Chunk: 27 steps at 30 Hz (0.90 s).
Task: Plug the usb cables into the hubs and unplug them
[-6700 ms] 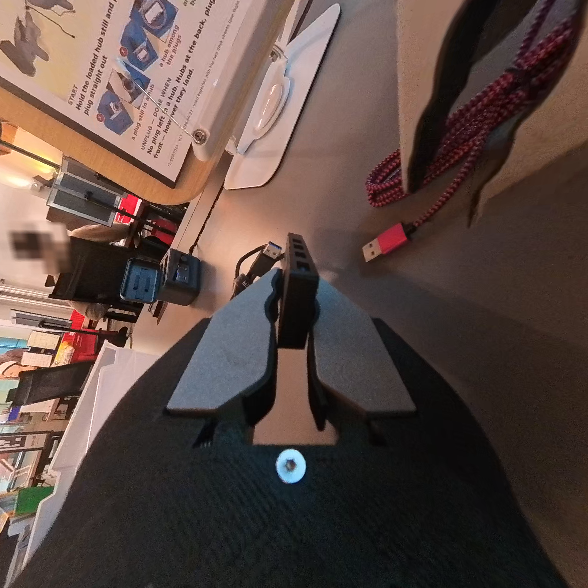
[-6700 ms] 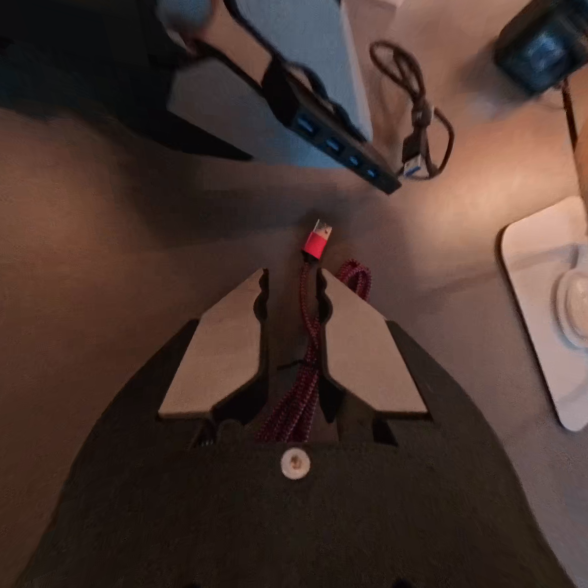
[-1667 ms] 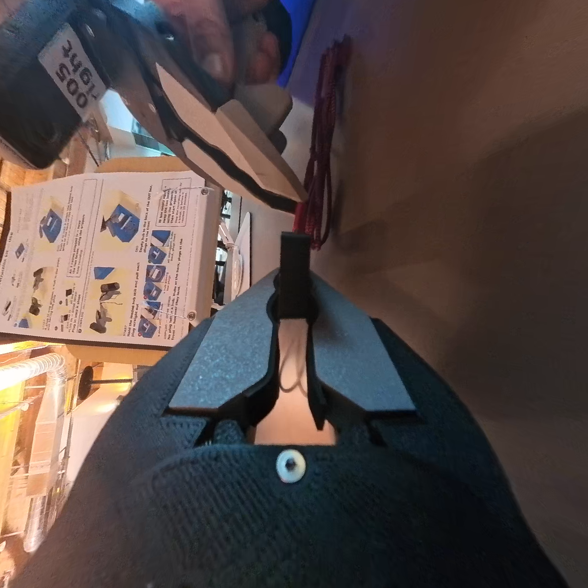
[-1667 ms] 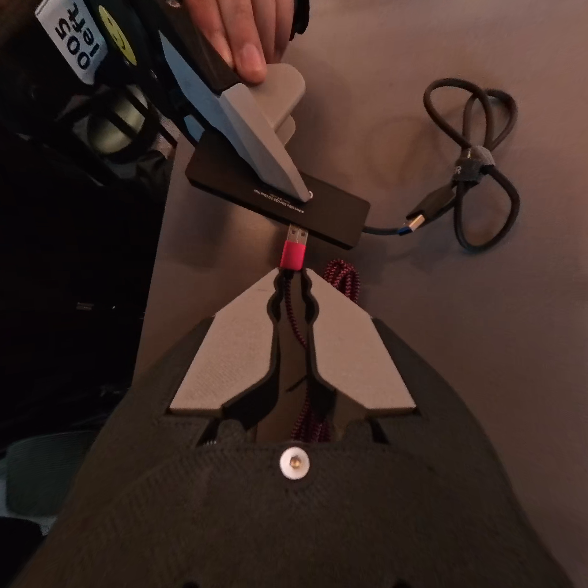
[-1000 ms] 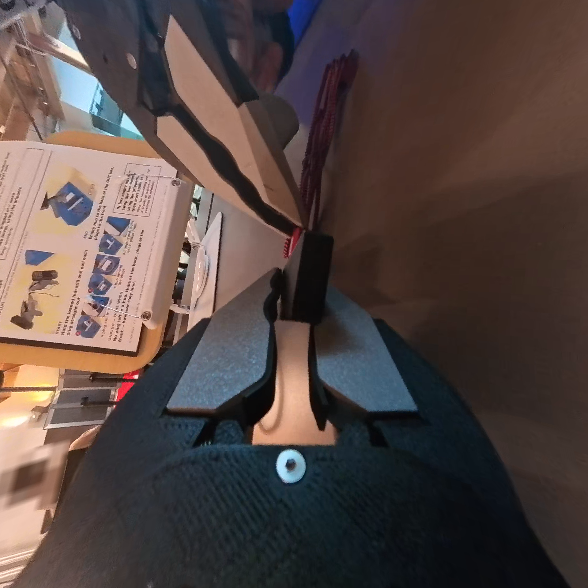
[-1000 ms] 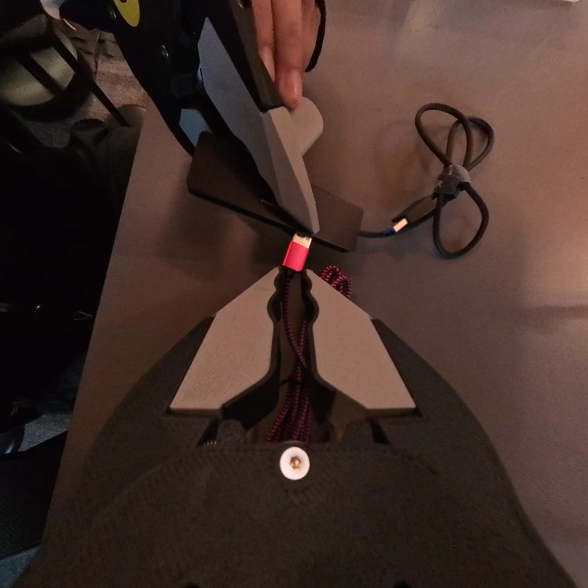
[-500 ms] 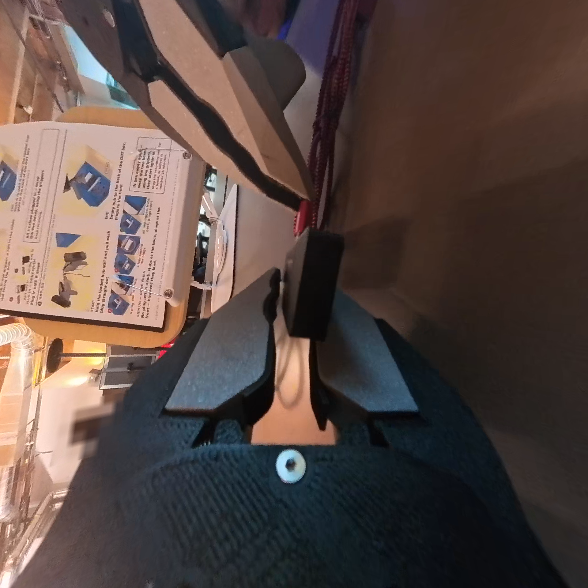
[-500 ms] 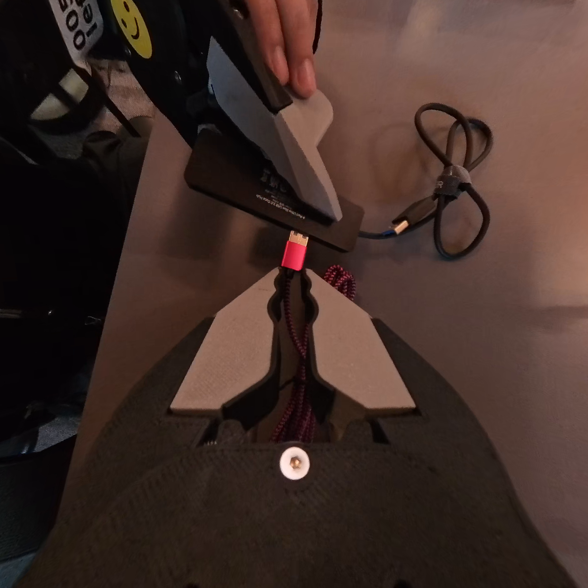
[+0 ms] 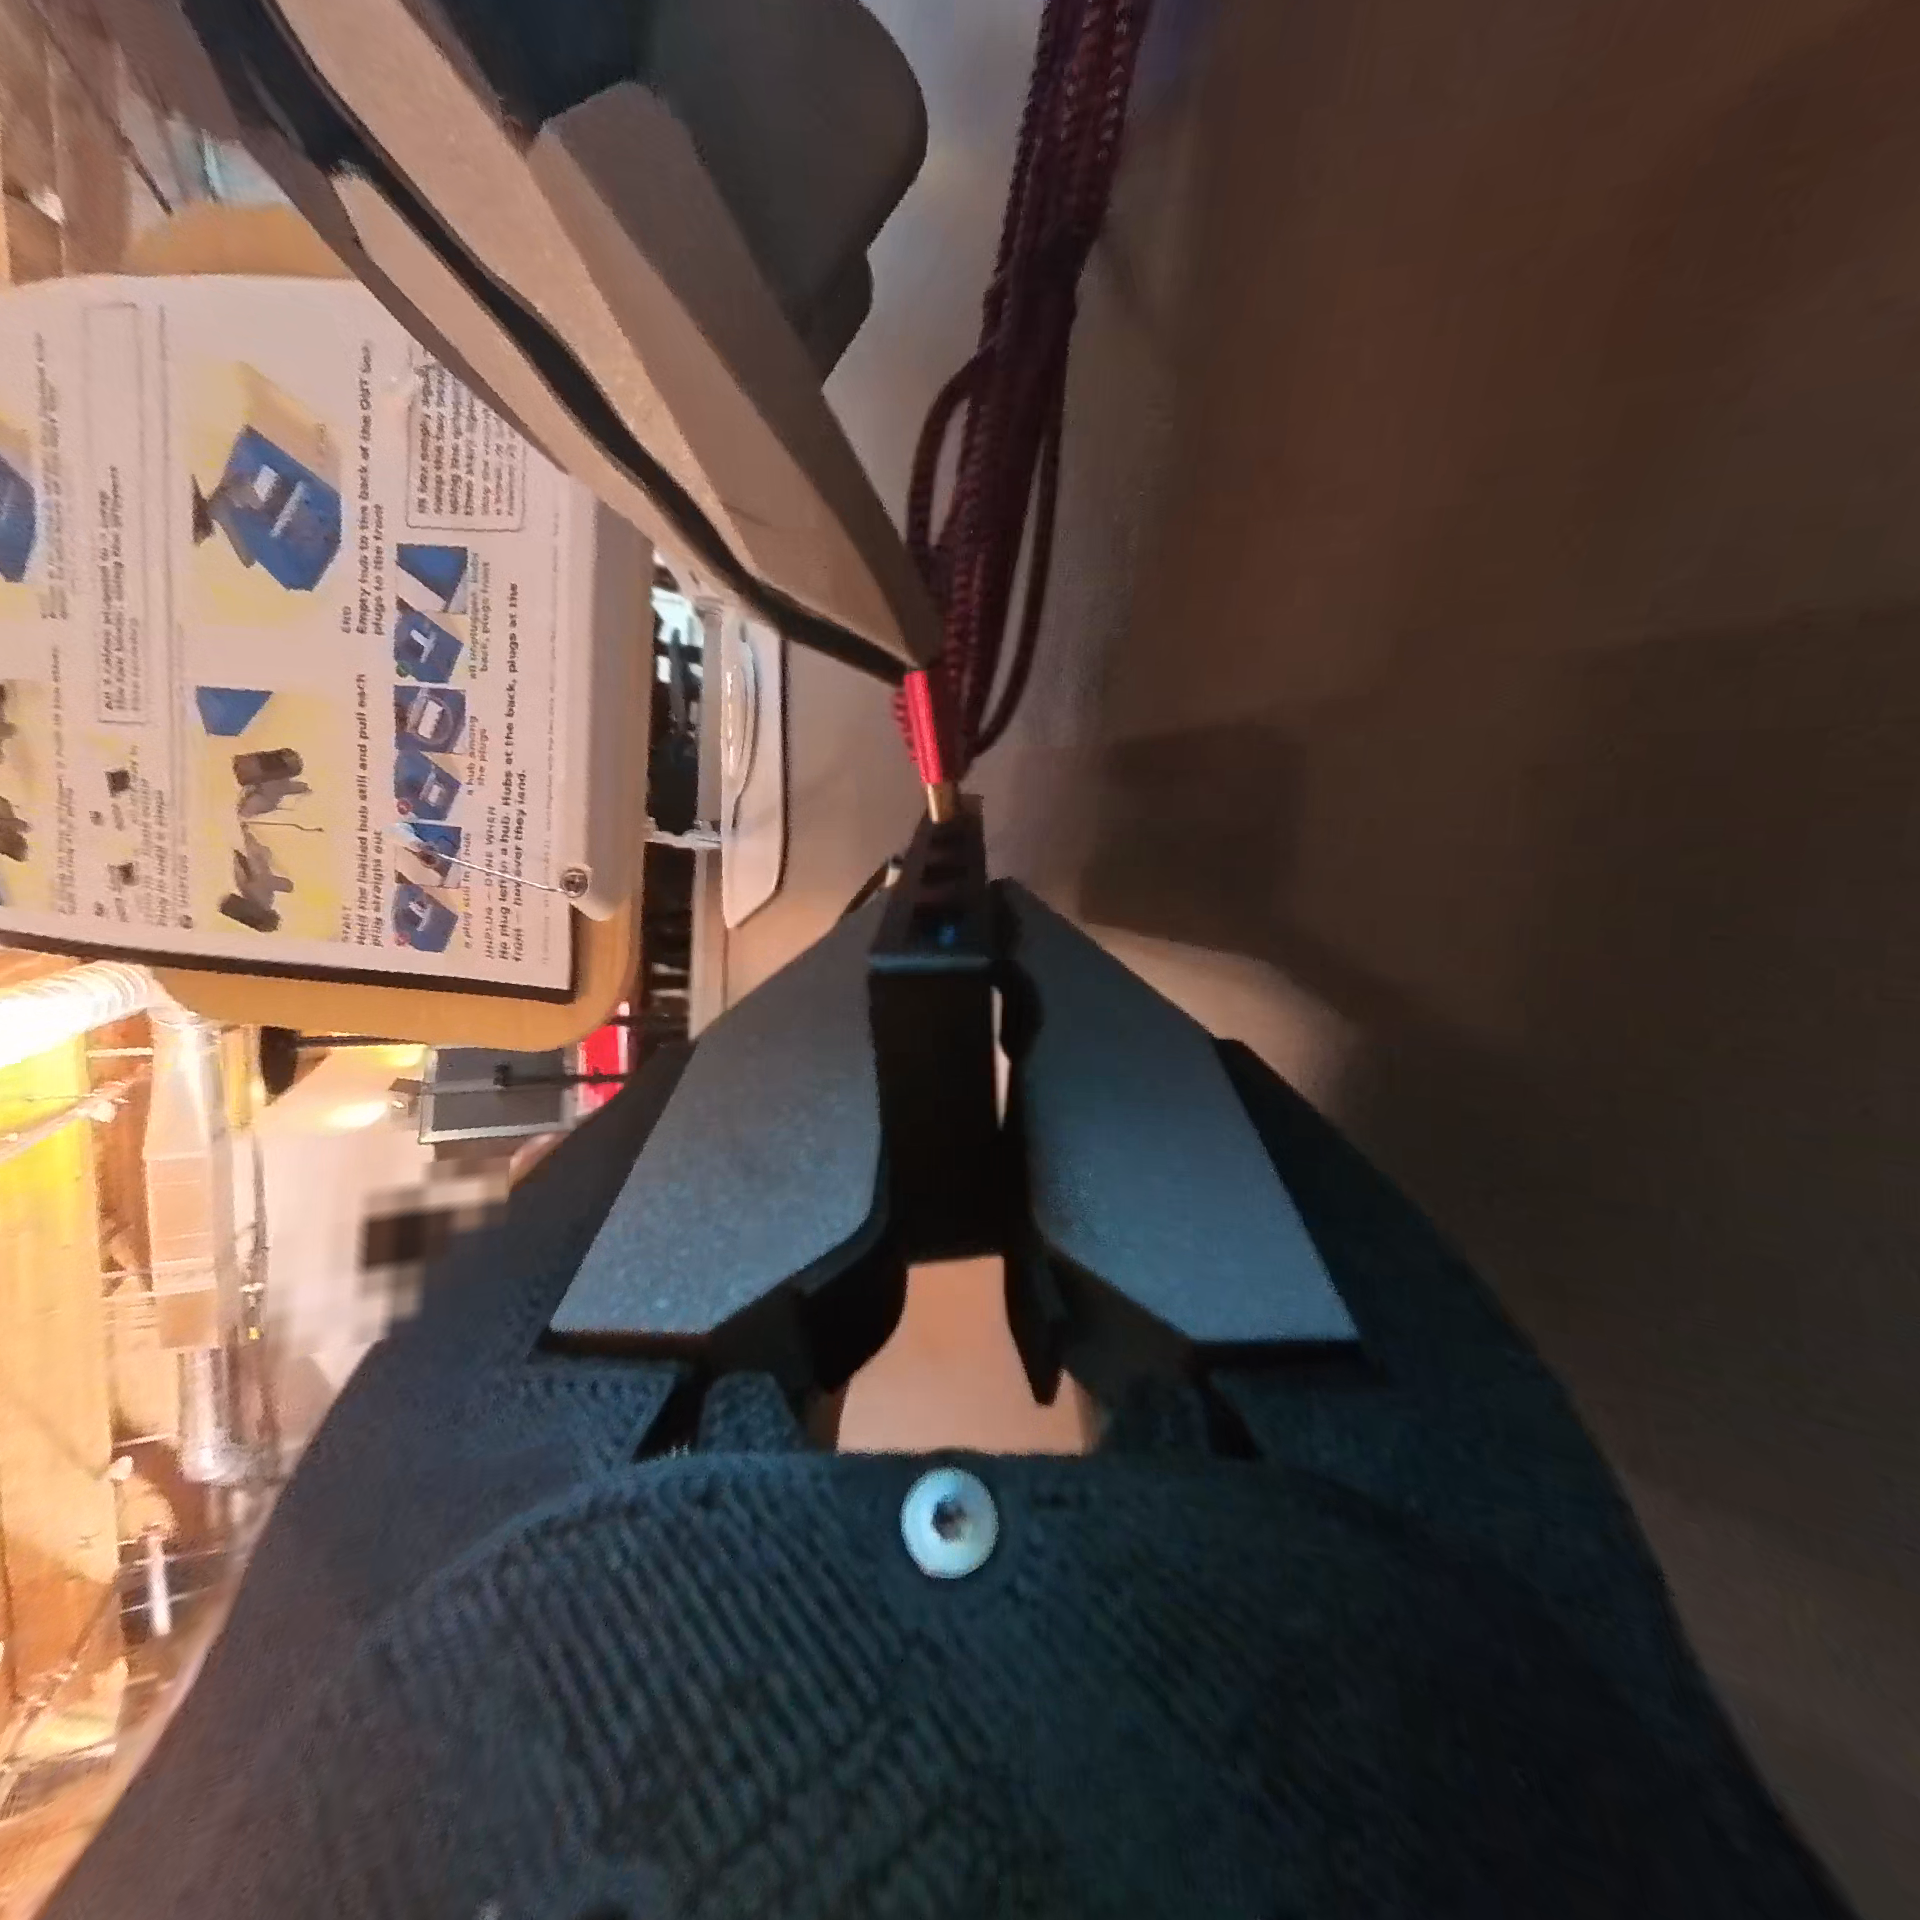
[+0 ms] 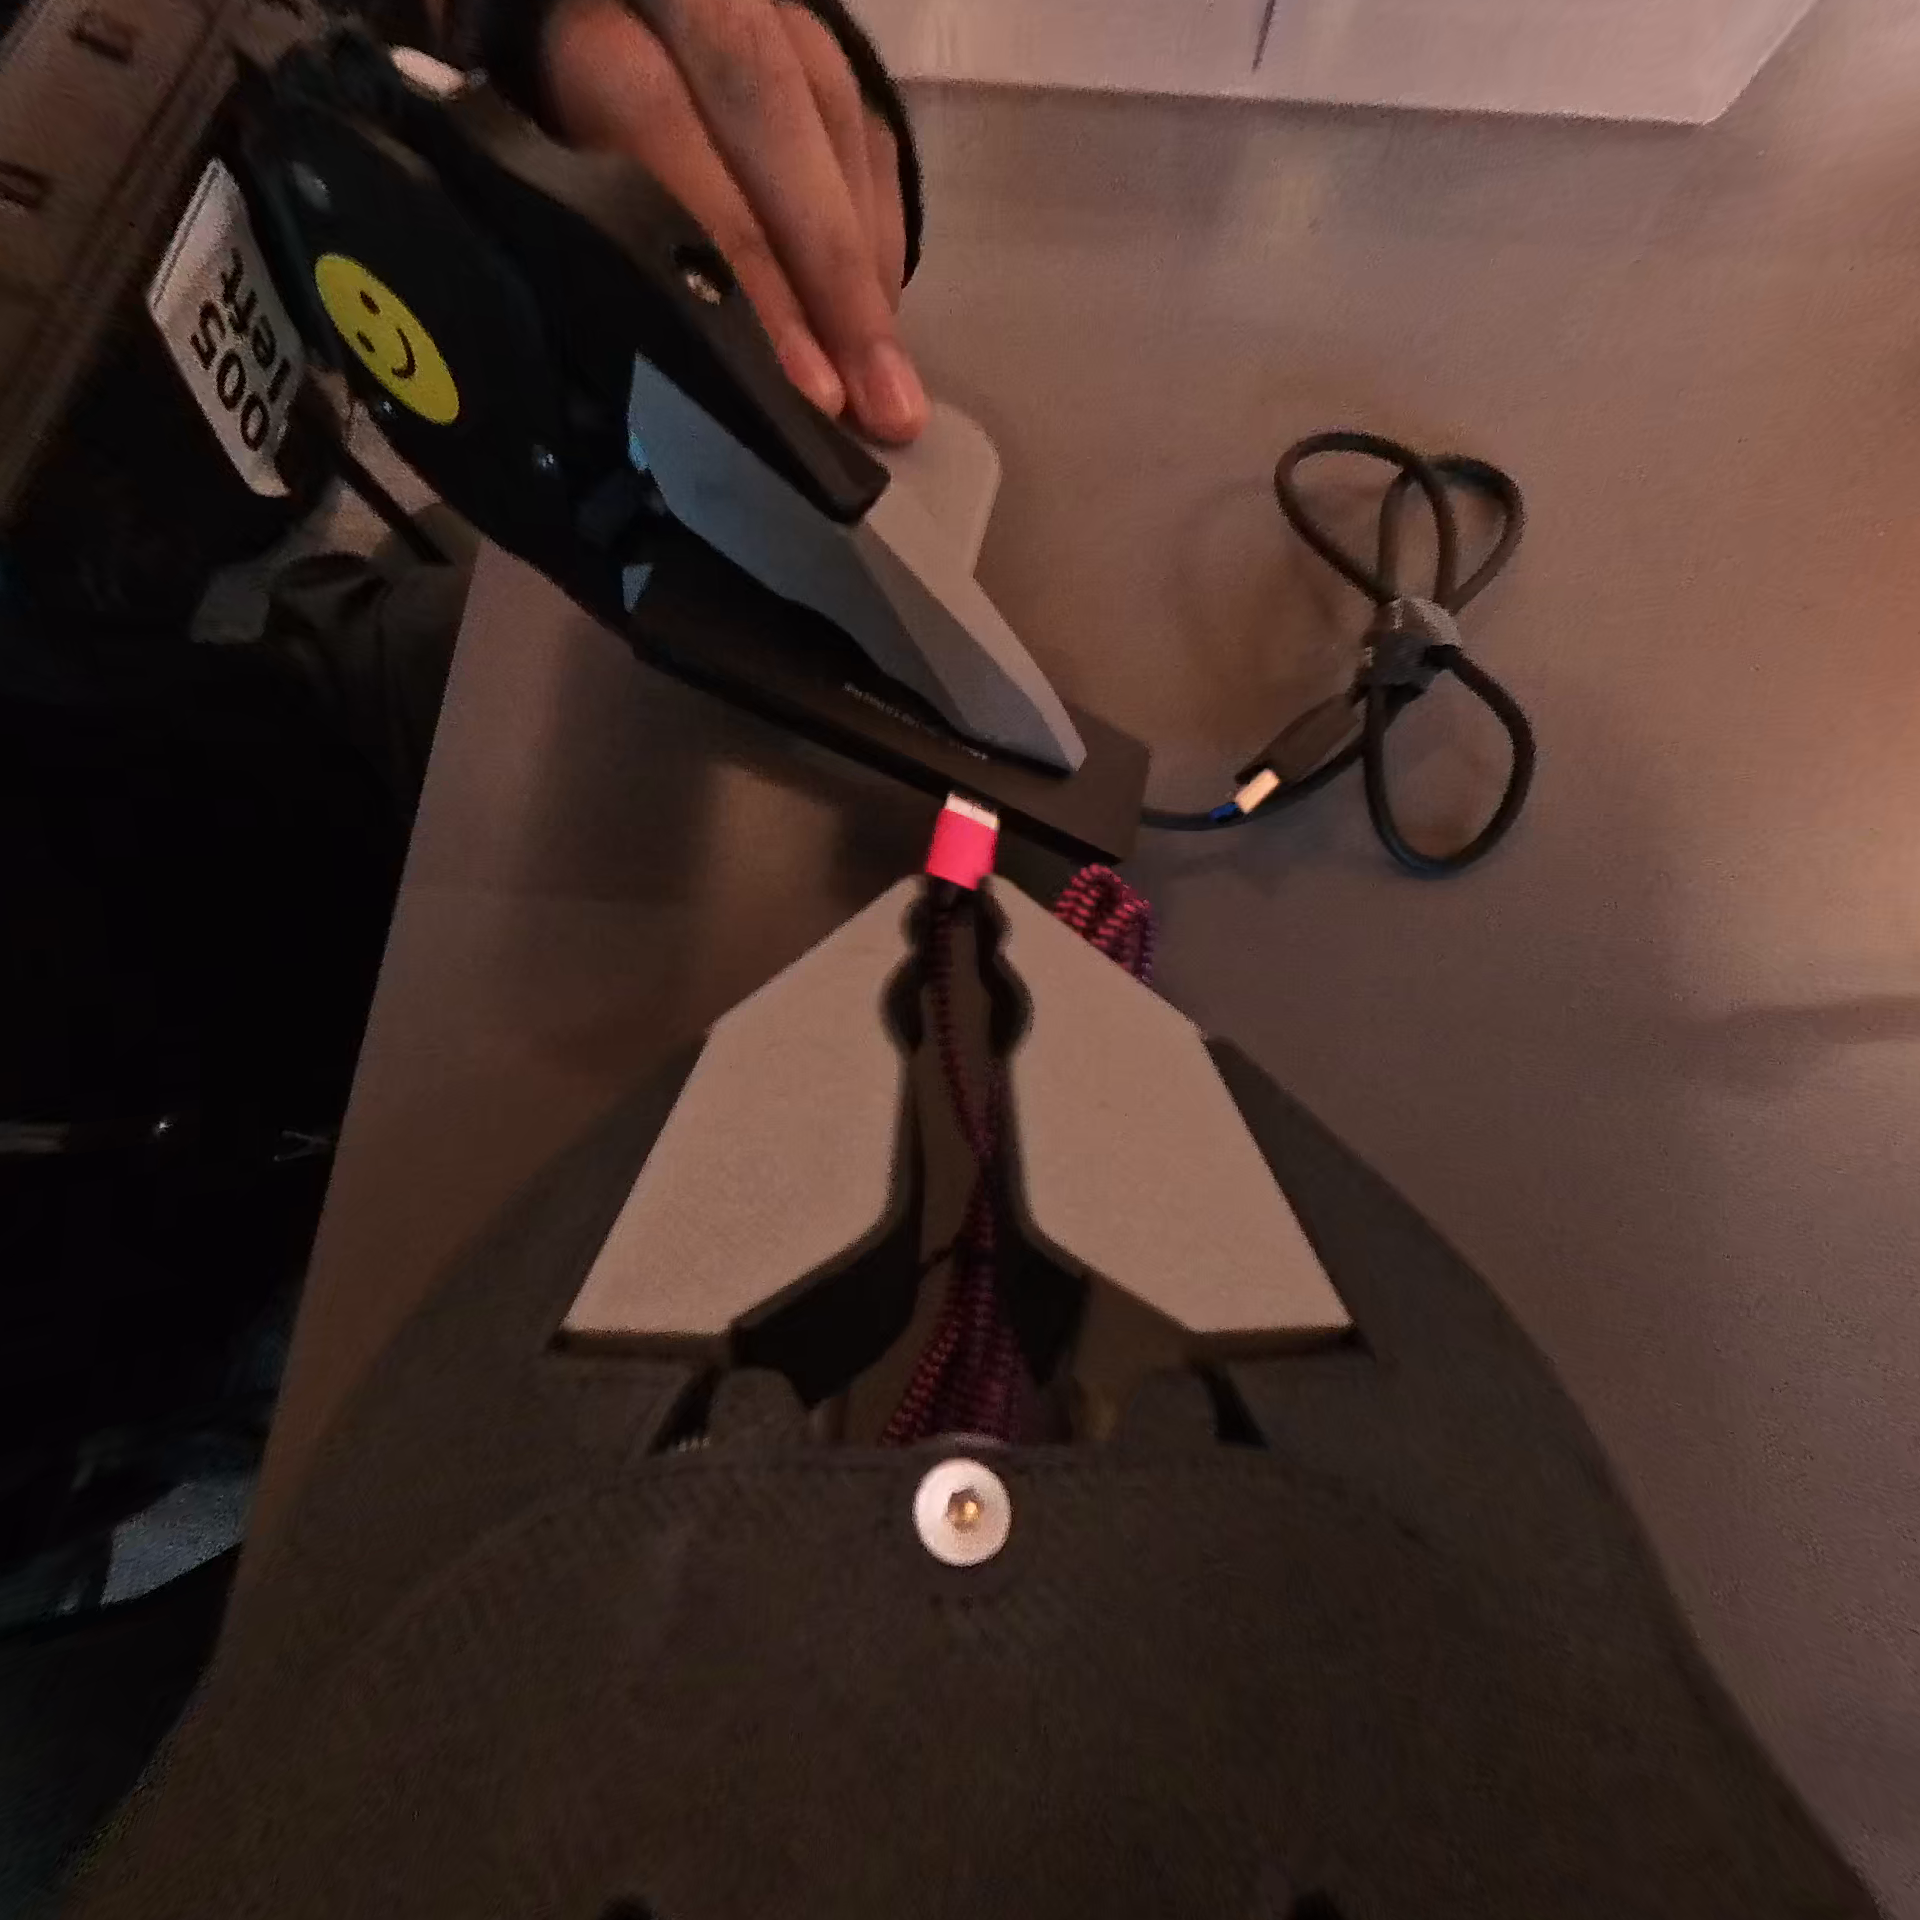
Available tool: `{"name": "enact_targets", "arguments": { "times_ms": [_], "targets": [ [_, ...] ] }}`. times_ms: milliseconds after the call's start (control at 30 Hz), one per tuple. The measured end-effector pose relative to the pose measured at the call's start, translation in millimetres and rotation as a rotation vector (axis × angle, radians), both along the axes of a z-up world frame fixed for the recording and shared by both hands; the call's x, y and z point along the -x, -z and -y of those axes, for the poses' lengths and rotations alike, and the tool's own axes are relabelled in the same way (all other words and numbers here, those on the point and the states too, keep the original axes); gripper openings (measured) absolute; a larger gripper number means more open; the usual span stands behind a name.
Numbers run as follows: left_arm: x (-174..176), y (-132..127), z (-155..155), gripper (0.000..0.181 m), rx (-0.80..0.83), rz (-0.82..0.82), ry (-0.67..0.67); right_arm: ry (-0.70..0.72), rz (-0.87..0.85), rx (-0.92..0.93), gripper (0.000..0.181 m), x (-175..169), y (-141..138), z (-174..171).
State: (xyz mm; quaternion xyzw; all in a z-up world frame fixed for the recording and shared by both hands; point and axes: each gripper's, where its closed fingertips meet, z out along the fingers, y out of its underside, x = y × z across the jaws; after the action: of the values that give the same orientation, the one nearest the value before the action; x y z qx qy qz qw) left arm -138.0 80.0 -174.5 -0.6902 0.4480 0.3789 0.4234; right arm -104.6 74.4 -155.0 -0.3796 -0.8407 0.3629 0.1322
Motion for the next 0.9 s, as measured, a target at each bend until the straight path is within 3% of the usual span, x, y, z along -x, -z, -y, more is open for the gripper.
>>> {"name": "enact_targets", "arguments": {
  "times_ms": [100,167,233,400,500,733,900],
  "targets": [
    [-29,8,-1,0.01,0.061,0.077,0.077,0.002,-0.036,0.141,0.0,5,-20,19],
    [-39,10,-7,0.01,0.04,0.016,0.075,0.074,-0.031,-0.046,0.0,9,-9,7],
    [-31,11,-10,0.009,0.027,-0.021,0.055,0.11,-0.118,-0.156,0.0,11,-14,-5],
    [-17,10,-9,0.01,0.037,0.06,0.021,0.062,-0.038,-0.047,0.0,-10,-22,-15],
    [-15,11,-11,0.01,0.033,0.02,0.015,0.028,0.049,-0.086,0.02,-26,-12,-22],
    [25,9,-14,0.009,-0.004,-0.215,-0.147,0.009,0.132,-0.117,0.02,-36,17,-5],
    [30,3,-13,0.009,-0.035,-0.262,-0.164,0.015,0.14,-0.163,0.023,-41,24,6]
  ]
}}
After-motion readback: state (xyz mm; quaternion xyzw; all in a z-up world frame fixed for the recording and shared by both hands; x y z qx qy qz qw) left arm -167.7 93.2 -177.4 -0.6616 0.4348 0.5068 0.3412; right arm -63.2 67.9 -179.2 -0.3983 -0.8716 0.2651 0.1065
